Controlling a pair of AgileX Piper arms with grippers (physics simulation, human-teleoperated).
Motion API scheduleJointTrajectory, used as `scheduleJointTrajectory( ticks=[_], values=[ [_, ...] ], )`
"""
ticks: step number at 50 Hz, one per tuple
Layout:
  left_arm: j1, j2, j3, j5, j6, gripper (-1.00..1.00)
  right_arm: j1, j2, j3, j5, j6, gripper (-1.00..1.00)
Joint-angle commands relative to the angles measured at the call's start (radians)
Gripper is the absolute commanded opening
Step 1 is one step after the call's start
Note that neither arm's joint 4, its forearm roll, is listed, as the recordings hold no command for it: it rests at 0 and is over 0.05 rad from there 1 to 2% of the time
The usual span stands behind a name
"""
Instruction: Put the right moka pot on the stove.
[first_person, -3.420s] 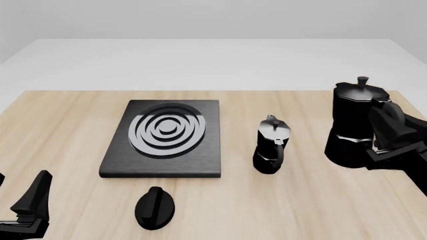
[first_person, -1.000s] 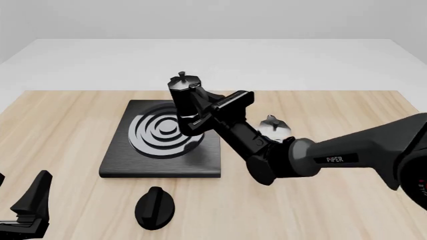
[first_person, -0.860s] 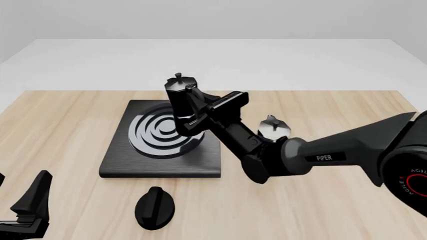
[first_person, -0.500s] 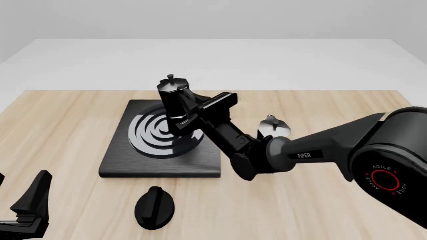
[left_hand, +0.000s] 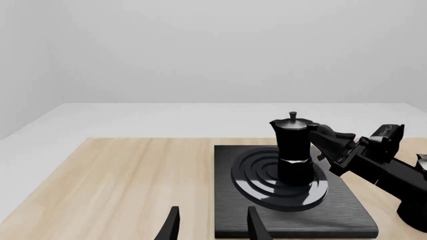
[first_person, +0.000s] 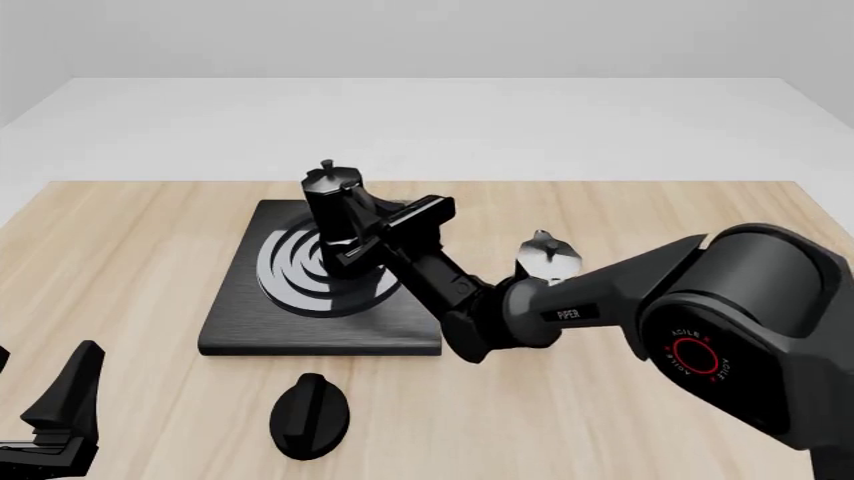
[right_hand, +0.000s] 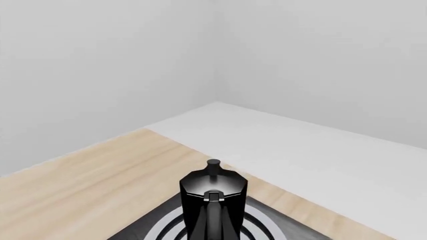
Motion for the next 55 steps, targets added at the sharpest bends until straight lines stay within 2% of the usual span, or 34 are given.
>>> scheduleJointTrajectory(
  ticks=[1, 14, 15, 48, 55],
  values=[
    [0.0, 0.0, 0.0, 0.0, 0.0, 1.0, 0.002, 0.025, -0.012, -0.033, 0.021, -1.0],
    [0.0, 0.0, 0.0, 0.0, 0.0, 1.0, -0.011, 0.013, 0.05, -0.065, 0.038, -1.0],
    [0.0, 0.0, 0.0, 0.0, 0.0, 1.0, -0.012, 0.012, 0.058, -0.069, 0.036, 1.0],
    [0.0, 0.0, 0.0, 0.0, 0.0, 1.0, -0.007, -0.242, 0.313, -0.031, -0.034, 1.0],
    [0.0, 0.0, 0.0, 0.0, 0.0, 1.0, -0.008, -0.303, 0.369, -0.029, -0.033, 1.0]
  ],
)
